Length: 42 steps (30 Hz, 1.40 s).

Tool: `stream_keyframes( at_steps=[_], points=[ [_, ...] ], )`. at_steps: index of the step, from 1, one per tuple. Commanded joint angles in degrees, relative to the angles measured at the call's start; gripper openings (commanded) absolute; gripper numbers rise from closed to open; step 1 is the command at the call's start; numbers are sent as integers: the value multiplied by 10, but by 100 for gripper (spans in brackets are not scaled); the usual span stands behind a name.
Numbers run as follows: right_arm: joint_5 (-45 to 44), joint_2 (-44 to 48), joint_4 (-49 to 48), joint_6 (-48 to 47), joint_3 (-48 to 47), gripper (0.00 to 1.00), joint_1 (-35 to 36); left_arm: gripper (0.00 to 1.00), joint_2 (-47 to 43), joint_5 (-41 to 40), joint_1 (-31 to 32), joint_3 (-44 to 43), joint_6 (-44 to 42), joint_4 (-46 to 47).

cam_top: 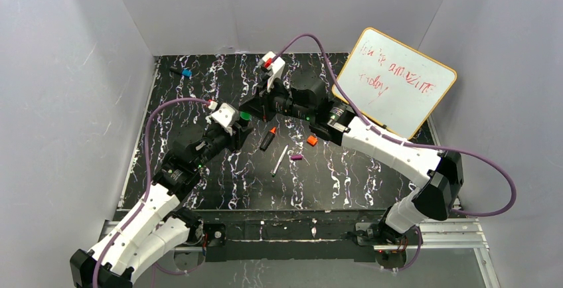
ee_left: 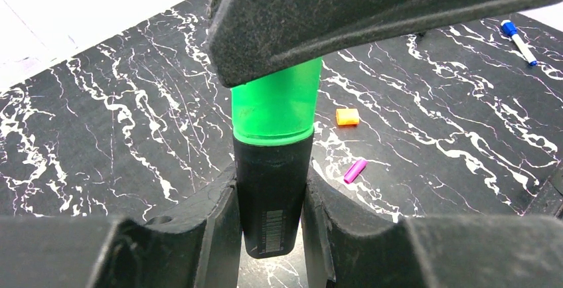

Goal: Insert the pens into the pen caps

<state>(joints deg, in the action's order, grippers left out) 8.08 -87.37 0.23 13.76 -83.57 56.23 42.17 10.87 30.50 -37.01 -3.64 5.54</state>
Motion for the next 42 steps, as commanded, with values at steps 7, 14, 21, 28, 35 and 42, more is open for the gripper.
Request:
stream_keyframes(
  at_steps=[7, 14, 21, 28, 35, 42],
  points=[
    [22, 0, -9, 20, 26, 1, 2, 0, 10, -9, -1, -59, -15, 38],
    [26, 8, -15, 27, 54, 1, 3, 0, 30, -13, -2, -116, -31, 42],
    [24, 17, -12, 26, 70, 1, 3, 0, 33, -20, -2, -157, -55, 34],
    [45, 9, -3, 22, 70, 1, 2, 0, 24, -29, -2, -177, -75, 20],
    [79, -7, 41, 3, 48, 1, 3, 0, 22, -33, -2, -189, -88, 5],
    [127, -31, 74, 1, 41, 1, 3, 0, 20, -37, -2, -194, -95, 3]
  ],
)
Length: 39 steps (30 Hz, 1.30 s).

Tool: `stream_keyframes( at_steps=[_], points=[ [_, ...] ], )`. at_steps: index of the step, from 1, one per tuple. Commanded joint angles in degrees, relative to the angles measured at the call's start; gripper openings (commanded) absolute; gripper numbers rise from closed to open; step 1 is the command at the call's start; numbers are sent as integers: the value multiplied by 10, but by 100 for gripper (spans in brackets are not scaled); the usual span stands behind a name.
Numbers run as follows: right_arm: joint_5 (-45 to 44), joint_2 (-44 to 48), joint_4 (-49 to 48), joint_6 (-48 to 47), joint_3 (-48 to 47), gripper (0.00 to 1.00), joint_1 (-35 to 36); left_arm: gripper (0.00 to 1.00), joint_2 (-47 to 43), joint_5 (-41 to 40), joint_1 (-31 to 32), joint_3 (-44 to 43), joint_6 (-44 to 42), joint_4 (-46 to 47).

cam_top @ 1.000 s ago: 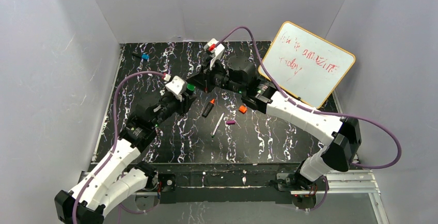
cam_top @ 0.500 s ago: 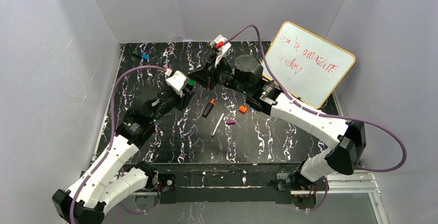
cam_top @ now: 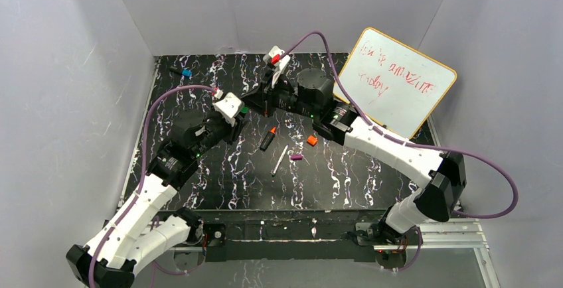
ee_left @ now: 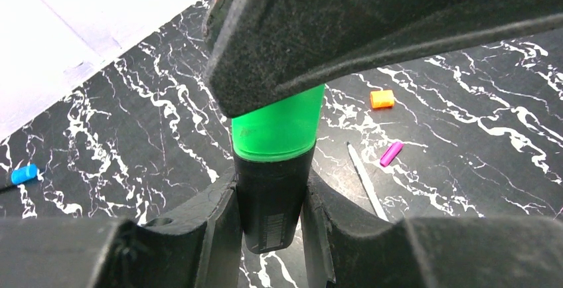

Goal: Insert the pens into the pen caps

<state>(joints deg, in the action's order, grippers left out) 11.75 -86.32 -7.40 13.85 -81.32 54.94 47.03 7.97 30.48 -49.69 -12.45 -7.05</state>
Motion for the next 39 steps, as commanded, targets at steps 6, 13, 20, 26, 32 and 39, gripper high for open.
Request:
stream_keyframes(
  at_steps=[6, 13, 20, 26, 32, 39],
  points=[
    [98, -45, 161, -4, 23, 1, 15, 0, -34, -14, -2, -67, -13, 127],
    [100, -48, 180, -14, 25, 1, 16, 0, -41, -23, -2, -73, -19, 121],
    [100, -49, 184, -16, 29, 1, 15, 0, -46, -23, -2, -76, -17, 124],
    [96, -52, 187, -18, 34, 1, 16, 0, -46, -21, -2, -78, -14, 125],
    [91, -57, 187, -21, 36, 1, 16, 0, -47, -18, -2, -79, -14, 125],
    [86, -61, 186, -23, 41, 1, 15, 0, -48, -18, -2, -82, -14, 125]
  ],
)
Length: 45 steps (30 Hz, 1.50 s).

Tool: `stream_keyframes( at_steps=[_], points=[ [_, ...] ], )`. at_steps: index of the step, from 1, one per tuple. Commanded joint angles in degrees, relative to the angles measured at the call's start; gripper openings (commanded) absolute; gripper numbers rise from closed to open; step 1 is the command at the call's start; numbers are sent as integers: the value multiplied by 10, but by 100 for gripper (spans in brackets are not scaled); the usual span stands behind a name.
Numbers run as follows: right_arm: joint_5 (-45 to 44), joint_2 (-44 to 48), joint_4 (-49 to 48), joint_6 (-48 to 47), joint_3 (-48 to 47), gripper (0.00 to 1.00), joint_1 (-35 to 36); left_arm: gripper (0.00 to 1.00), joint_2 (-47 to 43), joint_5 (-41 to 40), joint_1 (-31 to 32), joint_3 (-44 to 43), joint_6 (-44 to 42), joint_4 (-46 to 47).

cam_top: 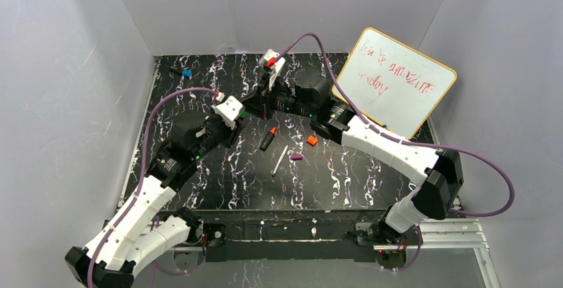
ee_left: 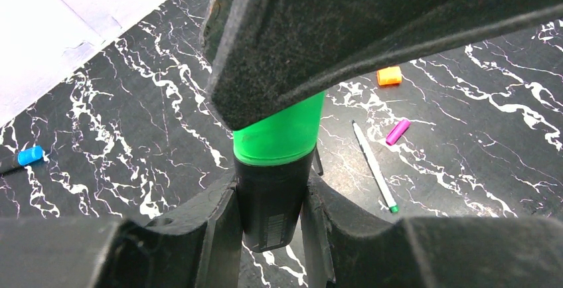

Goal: Insert the pens into the pen caps

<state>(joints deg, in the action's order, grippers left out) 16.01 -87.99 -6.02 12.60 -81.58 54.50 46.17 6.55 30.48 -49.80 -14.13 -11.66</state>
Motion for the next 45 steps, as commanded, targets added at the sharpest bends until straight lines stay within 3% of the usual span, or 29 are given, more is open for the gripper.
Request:
stream_keyframes(
  at_steps=[1, 28, 32, 36, 38, 41, 45],
  points=[
    [43, -46, 173, -11, 44, 1, 20, 0, -39, -3, -2, -82, 3, 171],
    [20, -56, 168, -18, 14, 1, 10, 0, -44, 1, -2, -59, 9, 163],
    [-8, -41, 159, -15, 6, 19, 8, 0, -51, -1, -2, -49, 13, 157],
    [-28, -27, 147, -16, 2, 57, 8, 0, -56, -5, -2, -38, 15, 150],
    [-40, -19, 135, -16, 3, 67, 7, 0, -57, -3, -2, -28, 21, 148],
    [-93, 25, 68, -4, 23, 73, -6, 0, -61, 7, -2, 16, 45, 148],
    [-92, 45, 65, -3, 31, 75, -18, 0, -47, -12, -2, 56, 48, 137]
  ],
)
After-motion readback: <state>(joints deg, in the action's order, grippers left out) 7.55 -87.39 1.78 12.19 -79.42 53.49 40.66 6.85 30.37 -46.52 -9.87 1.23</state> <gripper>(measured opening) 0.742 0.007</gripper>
